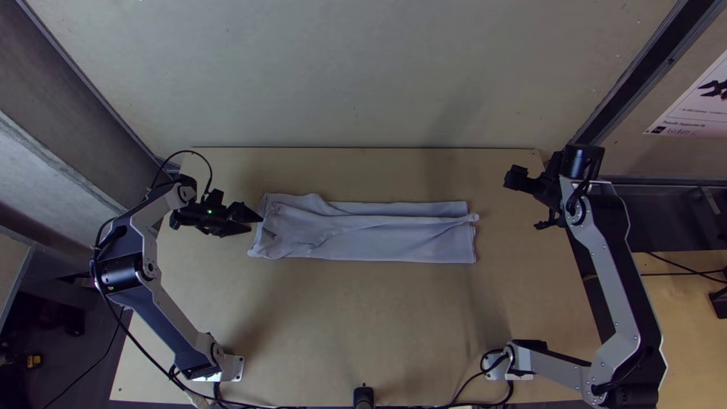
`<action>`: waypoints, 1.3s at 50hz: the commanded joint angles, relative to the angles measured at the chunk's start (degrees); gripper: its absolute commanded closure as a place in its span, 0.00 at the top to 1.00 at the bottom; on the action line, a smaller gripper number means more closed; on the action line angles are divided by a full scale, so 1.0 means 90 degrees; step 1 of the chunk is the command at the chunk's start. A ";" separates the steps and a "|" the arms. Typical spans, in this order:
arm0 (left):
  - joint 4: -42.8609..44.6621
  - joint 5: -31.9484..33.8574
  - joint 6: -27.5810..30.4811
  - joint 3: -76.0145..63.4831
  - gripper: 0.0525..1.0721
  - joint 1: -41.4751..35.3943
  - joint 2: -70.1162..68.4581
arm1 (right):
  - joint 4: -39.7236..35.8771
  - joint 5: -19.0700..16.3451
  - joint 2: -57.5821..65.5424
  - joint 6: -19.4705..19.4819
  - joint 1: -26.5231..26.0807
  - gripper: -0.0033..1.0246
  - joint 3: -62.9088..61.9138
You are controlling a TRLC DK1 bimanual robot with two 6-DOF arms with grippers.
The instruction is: Fold the t-shirt
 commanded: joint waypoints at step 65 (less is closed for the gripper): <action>0.1704 -0.2819 -0.2156 -0.0666 0.03 -0.2001 -0.0557 | 0.0455 -0.0067 -0.0453 0.0691 0.0445 0.96 -0.0851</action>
